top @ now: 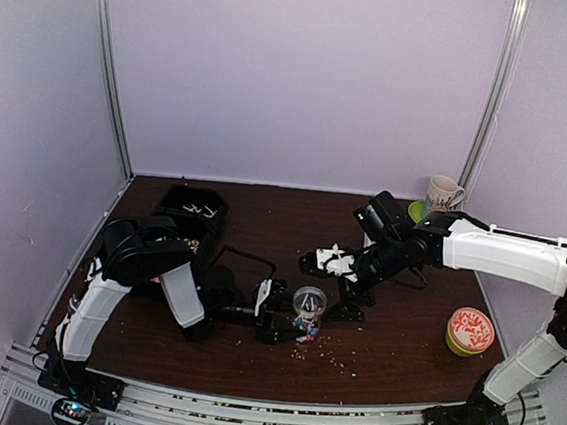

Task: Pack the candies
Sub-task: Screw the bottle lid onto the packing bottle.

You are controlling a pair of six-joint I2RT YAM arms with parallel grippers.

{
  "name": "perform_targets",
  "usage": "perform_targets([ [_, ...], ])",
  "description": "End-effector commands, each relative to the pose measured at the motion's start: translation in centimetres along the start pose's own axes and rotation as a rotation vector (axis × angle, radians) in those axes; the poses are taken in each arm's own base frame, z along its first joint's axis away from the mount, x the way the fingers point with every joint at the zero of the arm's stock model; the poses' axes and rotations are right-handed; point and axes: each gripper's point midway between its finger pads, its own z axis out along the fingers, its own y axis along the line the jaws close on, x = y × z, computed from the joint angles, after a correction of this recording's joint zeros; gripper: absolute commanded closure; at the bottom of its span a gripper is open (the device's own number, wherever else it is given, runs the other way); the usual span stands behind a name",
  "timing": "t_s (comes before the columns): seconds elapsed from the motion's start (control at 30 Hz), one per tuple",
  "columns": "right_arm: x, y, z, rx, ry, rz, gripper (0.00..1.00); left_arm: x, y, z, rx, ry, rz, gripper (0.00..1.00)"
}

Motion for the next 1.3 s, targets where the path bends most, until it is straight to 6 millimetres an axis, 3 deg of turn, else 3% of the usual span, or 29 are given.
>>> perform_targets([
  [0.0, -1.1, 0.0, -0.3, -0.033, -0.031, -0.04, 0.0, 2.6, -1.1, -0.3, 0.054, 0.057, -0.059, 0.53],
  [0.27, -1.8, 0.2, 0.1, -0.052, -0.071, -0.029, 0.03, 2.7, -1.1, -0.2, 0.057, 0.06, -0.065, 0.53],
  [0.83, -1.3, 0.1, 2.3, -0.06, -0.038, 0.017, 0.1, 2.7, -1.2, -0.1, 0.063, 0.06, -0.069, 0.53],
  [1.03, -1.2, -0.2, 2.6, -0.051, -0.032, 0.035, 0.15, 2.6, -1.1, -0.1, 0.055, 0.059, -0.065, 0.53],
  [1.27, -1.3, -0.5, 2.7, -0.029, -0.031, 0.062, 0.28, 2.7, -0.6, -0.2, 0.021, 0.061, -0.068, 0.53],
])
